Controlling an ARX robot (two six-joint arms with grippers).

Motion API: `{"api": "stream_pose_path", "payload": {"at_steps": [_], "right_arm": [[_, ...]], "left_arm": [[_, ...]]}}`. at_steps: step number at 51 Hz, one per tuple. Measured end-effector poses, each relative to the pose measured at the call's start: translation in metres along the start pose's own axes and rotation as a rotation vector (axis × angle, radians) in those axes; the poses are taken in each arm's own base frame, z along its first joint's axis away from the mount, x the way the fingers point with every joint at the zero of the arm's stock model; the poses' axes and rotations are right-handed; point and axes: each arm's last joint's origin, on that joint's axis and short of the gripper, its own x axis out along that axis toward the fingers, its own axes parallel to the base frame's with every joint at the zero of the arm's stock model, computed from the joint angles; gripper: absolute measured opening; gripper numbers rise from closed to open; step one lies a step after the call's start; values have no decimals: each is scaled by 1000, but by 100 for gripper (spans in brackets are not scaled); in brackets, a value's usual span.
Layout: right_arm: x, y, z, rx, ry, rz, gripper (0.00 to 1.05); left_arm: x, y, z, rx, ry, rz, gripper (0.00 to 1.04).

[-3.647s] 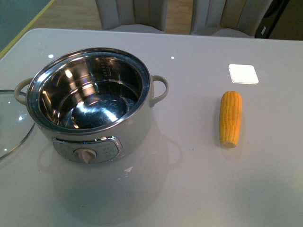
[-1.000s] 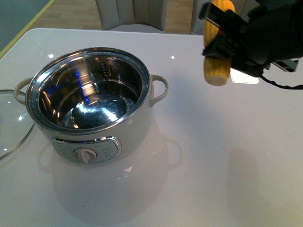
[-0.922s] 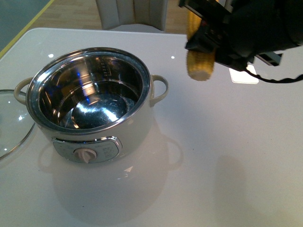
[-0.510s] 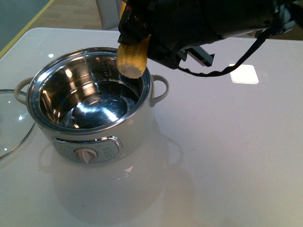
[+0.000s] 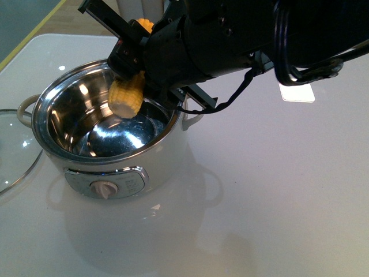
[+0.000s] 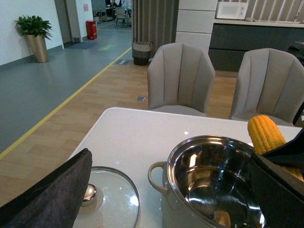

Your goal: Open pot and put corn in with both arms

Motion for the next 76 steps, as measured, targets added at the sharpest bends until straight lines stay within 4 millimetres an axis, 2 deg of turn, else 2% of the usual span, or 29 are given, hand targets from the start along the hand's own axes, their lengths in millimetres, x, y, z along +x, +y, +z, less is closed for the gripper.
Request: {"api": "stream_pose_path", "payload": {"at_steps": [12, 24, 31, 42, 48, 50, 54, 59, 68, 76], "right_arm": [[22, -6, -1, 26, 23, -41, 19], [32, -3, -2, 23, 47, -58, 20], [36, -1, -8, 14, 75, -77, 40], [39, -3, -10, 12, 84, -93, 82], [38, -5, -9, 14, 73, -103, 97], [37, -7, -8, 16, 67, -112, 97], [28, -12, -4, 24, 39, -134, 96], [4, -20, 8, 46, -21, -125, 96], [-56, -29, 33, 76, -172, -89, 96], [-107, -39, 39, 57, -262, -99, 96]], "left_arm": [[0, 0, 0, 0, 0, 0, 98], [0, 0, 0, 0, 0, 0, 98], [0, 0, 0, 0, 0, 0, 98], [0, 0, 0, 0, 0, 0, 98], [0, 0, 0, 0, 0, 0, 98], [0, 0, 0, 0, 0, 0, 98], [0, 0, 0, 0, 0, 0, 98], [0, 0, 0, 0, 0, 0, 98], [0, 0, 0, 0, 0, 0, 98], [0, 0, 0, 0, 0, 0, 98]]}}
